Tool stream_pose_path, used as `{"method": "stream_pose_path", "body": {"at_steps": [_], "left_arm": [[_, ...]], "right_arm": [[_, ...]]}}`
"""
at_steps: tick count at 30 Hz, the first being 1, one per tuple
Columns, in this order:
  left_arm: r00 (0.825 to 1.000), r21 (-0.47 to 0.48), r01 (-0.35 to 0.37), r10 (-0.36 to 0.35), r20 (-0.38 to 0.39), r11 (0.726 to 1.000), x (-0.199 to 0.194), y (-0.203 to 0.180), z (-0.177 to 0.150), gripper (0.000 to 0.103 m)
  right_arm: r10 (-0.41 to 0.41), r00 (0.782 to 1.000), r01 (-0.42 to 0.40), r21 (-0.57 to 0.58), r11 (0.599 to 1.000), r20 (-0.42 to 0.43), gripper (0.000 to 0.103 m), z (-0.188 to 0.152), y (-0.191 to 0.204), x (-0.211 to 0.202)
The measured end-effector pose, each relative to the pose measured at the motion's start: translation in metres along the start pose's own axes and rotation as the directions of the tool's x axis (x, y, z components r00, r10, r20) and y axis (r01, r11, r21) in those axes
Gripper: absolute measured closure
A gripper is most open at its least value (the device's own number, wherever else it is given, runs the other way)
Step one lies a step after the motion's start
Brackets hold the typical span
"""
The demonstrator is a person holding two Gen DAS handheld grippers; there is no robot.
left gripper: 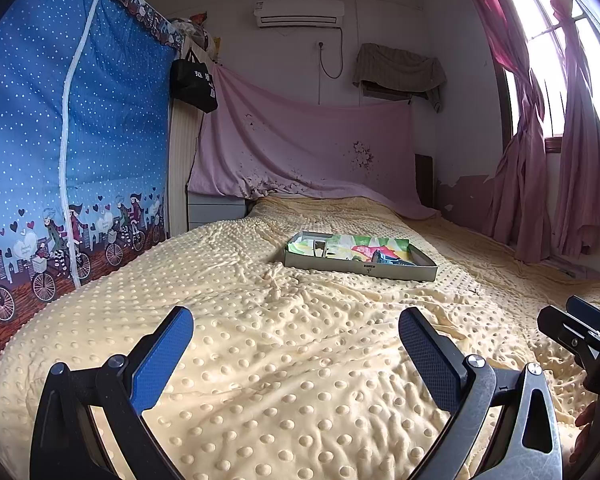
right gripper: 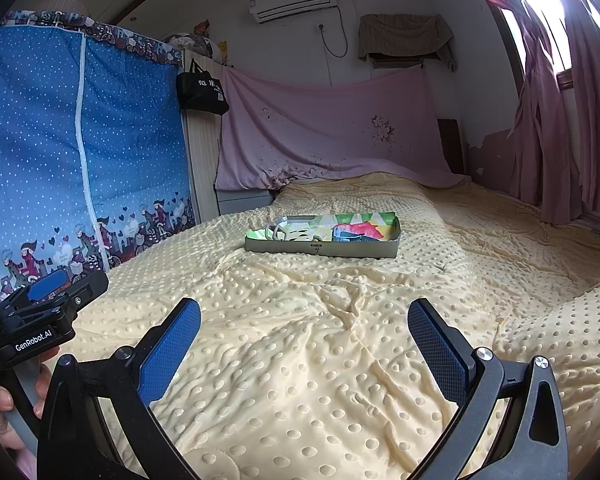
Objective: Organize jewelry
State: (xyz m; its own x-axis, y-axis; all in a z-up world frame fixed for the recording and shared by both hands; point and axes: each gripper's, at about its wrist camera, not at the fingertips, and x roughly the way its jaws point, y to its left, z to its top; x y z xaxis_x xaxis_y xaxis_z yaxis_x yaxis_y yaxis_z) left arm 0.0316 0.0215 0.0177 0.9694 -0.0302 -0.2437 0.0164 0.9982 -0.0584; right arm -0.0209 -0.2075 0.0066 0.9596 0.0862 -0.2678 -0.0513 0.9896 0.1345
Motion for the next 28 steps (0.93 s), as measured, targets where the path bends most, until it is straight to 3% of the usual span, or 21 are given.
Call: {"method": "stream_pose_path", "body": {"at_steps": [28], "left_arm": [[1.000,0.002,-0.009,0.009,-0.007,1.000,-0.0013,0.0025,-0.0019,0.000]], "right_arm": [[-0.001,1.000,0.001,0.000,1.000,-0.001,0.001,0.0001,0.0005,-0.0005]]}}
